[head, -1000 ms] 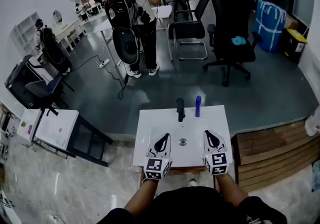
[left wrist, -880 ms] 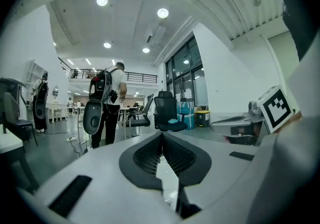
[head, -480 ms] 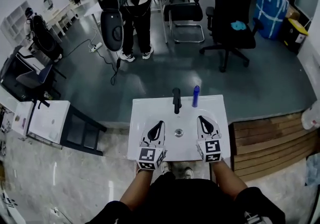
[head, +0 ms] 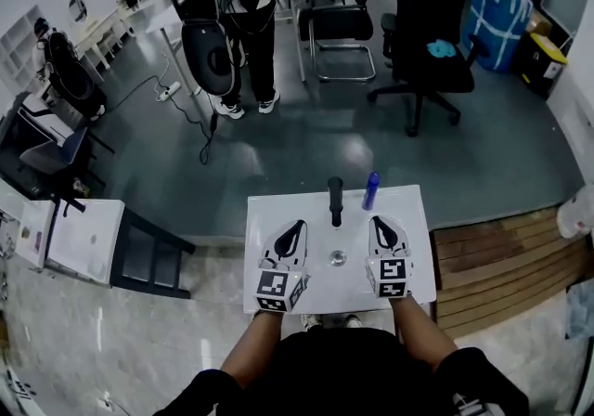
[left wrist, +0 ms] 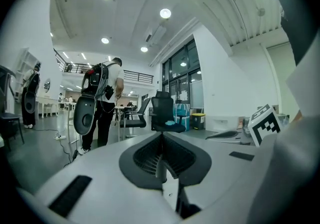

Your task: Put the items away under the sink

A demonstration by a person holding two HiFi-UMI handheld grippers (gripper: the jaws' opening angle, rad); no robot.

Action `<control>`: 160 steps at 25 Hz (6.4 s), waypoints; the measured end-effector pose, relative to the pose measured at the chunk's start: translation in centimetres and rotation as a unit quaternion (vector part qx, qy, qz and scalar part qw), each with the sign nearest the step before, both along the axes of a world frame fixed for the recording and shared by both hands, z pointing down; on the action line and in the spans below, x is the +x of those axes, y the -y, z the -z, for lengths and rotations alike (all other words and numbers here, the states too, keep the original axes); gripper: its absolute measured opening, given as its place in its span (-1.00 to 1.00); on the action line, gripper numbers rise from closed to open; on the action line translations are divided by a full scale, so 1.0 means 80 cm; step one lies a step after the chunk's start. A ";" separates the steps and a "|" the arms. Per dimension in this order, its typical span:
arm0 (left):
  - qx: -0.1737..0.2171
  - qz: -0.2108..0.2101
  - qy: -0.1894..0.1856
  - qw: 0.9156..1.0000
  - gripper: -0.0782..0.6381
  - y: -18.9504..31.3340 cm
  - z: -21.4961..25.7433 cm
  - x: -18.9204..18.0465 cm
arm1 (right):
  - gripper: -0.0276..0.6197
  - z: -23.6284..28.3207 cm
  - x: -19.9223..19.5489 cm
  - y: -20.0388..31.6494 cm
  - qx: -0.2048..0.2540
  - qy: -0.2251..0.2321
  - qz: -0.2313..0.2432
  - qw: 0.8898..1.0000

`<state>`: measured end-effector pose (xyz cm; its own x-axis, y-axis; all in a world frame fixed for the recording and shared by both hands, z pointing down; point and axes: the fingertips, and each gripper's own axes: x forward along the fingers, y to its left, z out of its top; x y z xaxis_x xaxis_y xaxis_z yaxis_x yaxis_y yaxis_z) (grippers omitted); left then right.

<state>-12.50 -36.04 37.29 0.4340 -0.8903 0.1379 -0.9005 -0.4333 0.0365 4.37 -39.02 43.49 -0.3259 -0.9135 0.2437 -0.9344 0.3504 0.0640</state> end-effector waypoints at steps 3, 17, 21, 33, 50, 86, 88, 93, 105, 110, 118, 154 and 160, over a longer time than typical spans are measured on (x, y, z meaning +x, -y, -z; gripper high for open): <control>-0.006 -0.007 0.002 1.000 -0.72 0.011 -0.008 -0.004 | -0.84 -0.022 -0.001 0.020 -0.022 -0.004 -0.016 1.000; -0.037 -0.025 0.012 0.999 -0.72 0.054 -0.043 -0.013 | -0.18 -0.120 0.016 0.119 -0.116 -0.015 -0.086 0.989; -0.045 -0.019 0.010 0.999 -0.72 0.060 -0.052 -0.030 | -0.18 -0.135 0.011 0.138 -0.130 -0.019 -0.094 0.987; -0.065 -0.009 -0.016 0.998 -0.72 0.067 -0.059 -0.043 | -0.40 -0.147 0.015 0.158 -0.123 -0.012 -0.126 0.984; -0.040 0.008 -0.021 0.999 -0.72 0.017 -0.035 -0.009 | -0.41 -0.059 0.018 0.084 -0.058 0.005 -0.059 0.997; -0.029 0.010 -0.024 0.999 -0.72 -0.301 -0.033 -0.063 | -0.41 0.103 -0.070 -0.290 0.052 0.049 0.085 0.994; -0.027 0.008 -0.025 0.999 -0.72 -0.324 -0.033 -0.079 | -0.41 0.106 -0.083 -0.317 0.054 0.052 0.082 0.994; -0.031 -0.003 -0.029 0.999 -0.72 -0.384 -0.040 -0.102 | -0.41 0.102 -0.105 -0.385 0.053 0.048 0.076 0.994; -0.034 -0.031 -0.037 0.998 -0.72 -0.450 -0.049 -0.076 | -0.41 0.081 -0.093 -0.471 0.039 0.032 0.037 0.998; -0.038 -0.022 -0.027 0.999 -0.72 -0.445 -0.060 -0.059 | -0.41 0.070 -0.070 -0.465 0.030 0.022 0.027 0.999; -0.063 -0.008 -0.047 0.997 -0.72 -0.438 -0.078 -0.034 | -0.41 0.034 -0.060 -0.451 0.015 0.029 0.040 0.999; -0.016 0.046 -0.003 0.999 -0.72 -0.316 -0.691 -0.014 | -0.41 -0.566 -0.069 -0.354 0.024 0.039 0.040 0.998; -0.011 0.039 0.010 0.999 -0.72 -0.324 -0.687 -0.015 | -0.40 -0.559 -0.086 -0.345 0.038 0.030 0.051 0.998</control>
